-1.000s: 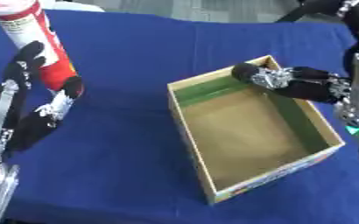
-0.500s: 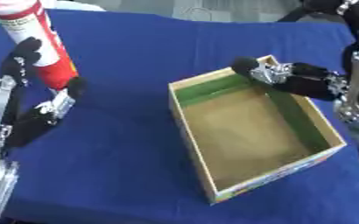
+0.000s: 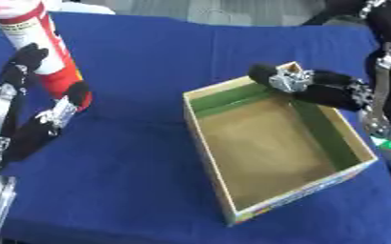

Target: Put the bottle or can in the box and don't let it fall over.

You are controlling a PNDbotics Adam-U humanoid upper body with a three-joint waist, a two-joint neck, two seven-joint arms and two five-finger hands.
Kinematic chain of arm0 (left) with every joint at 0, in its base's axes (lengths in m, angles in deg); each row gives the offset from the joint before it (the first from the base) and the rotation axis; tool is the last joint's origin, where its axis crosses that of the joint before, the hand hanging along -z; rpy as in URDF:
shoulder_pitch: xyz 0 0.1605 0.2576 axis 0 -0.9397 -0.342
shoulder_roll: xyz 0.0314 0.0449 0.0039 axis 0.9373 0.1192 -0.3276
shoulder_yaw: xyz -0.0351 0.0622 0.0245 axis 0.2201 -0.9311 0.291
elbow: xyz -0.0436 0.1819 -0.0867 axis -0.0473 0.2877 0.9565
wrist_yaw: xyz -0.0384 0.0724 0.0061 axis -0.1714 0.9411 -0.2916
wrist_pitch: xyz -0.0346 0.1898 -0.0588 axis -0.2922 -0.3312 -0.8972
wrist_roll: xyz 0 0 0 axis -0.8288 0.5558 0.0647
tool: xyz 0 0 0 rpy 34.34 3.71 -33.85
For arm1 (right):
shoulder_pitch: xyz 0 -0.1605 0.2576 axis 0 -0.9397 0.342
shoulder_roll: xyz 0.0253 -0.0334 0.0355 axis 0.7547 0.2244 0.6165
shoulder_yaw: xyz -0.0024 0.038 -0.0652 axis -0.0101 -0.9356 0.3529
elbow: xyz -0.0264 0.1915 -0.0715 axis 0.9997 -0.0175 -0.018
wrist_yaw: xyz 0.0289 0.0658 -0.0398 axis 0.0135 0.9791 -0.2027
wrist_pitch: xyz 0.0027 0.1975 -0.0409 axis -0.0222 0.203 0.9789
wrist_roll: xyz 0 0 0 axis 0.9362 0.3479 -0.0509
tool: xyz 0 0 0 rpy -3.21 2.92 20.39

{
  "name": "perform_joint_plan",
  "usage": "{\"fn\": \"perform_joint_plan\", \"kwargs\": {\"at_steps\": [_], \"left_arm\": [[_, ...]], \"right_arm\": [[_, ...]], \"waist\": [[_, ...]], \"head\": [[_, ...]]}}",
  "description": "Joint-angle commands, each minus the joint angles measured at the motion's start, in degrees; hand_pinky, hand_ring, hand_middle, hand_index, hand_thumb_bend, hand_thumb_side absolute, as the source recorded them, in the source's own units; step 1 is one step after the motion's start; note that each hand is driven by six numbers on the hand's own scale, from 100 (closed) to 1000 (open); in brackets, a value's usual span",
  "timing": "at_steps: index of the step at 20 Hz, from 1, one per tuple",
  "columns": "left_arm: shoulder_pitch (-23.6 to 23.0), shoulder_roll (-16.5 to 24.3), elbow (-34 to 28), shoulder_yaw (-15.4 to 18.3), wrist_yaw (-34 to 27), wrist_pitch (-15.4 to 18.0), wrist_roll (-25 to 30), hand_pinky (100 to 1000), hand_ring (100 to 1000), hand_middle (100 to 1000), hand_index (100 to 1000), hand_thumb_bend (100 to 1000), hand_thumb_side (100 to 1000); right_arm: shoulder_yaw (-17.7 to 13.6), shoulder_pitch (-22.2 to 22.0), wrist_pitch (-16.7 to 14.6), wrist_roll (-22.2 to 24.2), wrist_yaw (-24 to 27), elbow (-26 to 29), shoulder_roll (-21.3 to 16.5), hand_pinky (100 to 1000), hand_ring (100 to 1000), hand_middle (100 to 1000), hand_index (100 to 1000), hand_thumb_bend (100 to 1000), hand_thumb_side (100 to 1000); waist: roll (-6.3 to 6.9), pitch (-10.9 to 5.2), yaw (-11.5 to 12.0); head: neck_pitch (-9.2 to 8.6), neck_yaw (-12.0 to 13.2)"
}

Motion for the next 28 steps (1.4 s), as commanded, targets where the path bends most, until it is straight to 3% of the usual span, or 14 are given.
{"fn": "perform_joint_plan", "kwargs": {"at_steps": [1,6,21,26,28], "left_arm": [[0.47,0.06,-1.01,0.81,0.78,-0.22,0.42,1000,1000,1000,939,598,698],[0.33,-0.23,-1.01,0.99,1.21,-0.89,1.80,1000,977,1000,1000,462,786],[0.71,-1.36,-1.01,2.09,0.44,-4.42,2.80,1000,1000,1000,1000,505,799],[2.64,-2.97,-1.01,2.54,-1.03,-3.64,1.56,1000,1000,1000,1000,675,583],[3.18,-3.44,-1.01,2.67,-2.19,-3.23,0.56,1000,1000,1000,1000,697,545]], "right_arm": [[-0.37,0.62,0.14,0.76,-0.15,1.06,-0.40,507,389,298,474,1000,541],[-0.18,1.20,-0.34,2.11,0.25,1.06,-0.82,513,395,298,470,1000,541],[-0.54,2.73,-1.25,3.44,0.60,0.88,-1.88,508,392,292,469,1000,541],[-1.40,3.07,0.60,3.11,2.28,-0.30,-0.85,512,392,343,482,1000,541],[-1.64,3.28,0.89,3.08,4.22,-0.87,-0.57,515,393,349,486,1000,538]], "waist": [[0.12,-0.59,0.17],[0.10,-0.50,0.82],[0.26,0.08,2.24],[0.39,0.52,2.68],[0.39,0.70,2.83]], "head": [[-0.70,-0.32],[-0.86,-0.63],[-1.77,-2.48],[-2.37,-3.48],[-2.65,-3.81]]}}
